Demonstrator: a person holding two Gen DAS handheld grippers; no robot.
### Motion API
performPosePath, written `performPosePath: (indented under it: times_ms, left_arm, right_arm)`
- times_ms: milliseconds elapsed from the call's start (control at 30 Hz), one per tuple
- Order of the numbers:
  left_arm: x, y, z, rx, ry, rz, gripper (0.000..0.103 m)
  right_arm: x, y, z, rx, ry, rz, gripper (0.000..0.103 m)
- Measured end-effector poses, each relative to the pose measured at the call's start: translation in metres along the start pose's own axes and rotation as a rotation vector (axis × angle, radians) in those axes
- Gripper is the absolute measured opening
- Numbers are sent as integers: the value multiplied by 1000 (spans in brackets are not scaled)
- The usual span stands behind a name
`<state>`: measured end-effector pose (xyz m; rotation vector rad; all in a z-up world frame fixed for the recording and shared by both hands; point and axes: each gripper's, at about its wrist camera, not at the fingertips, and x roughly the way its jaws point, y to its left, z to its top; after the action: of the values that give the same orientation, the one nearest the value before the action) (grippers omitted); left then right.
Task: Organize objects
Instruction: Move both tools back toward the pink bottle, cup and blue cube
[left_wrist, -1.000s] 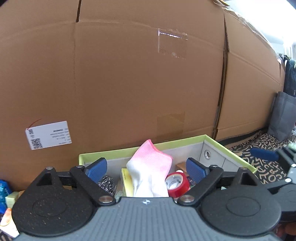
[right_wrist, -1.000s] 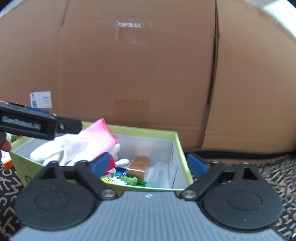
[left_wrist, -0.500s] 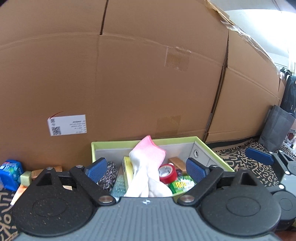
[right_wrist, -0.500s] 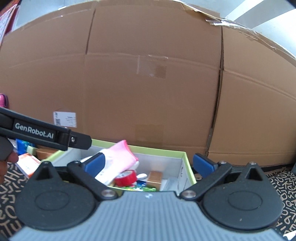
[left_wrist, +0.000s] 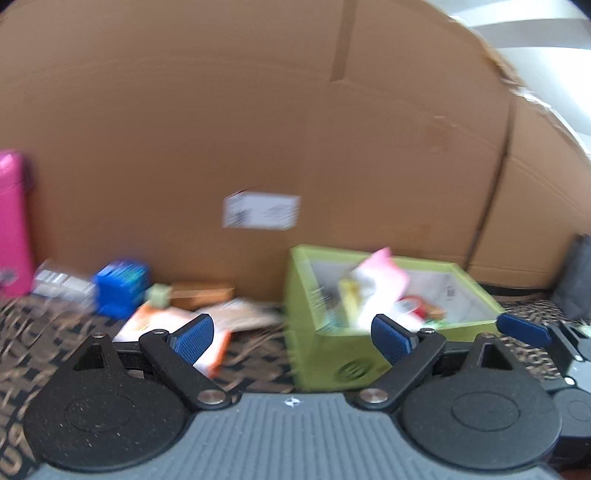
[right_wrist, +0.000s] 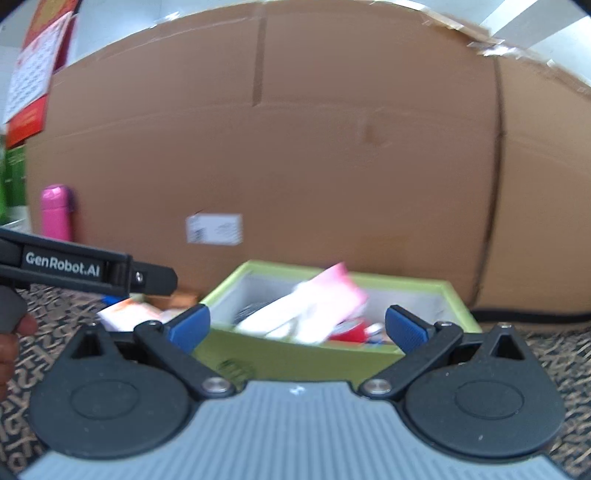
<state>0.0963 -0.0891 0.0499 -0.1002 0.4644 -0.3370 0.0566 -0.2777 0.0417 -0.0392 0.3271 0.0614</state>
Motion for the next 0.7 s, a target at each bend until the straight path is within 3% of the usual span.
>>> performPosePath:
  times_ms: [167,367,533,700]
  left_arm:
    - [-3,46,-28,-74,70,103,95]
    - [-1,89,-40,-128,109,160,95]
    - [-1,115,-30,-145,94,136,95]
    - [21,131,-15,-81,99,35,95]
  right_arm:
    - [11,36,-16,-42,48,117,103]
    - [26,85,-19,-150,75,262,103]
    - [44,120,-17,-205,99,329,103]
    - [76,143,-17,-185,164,380,102]
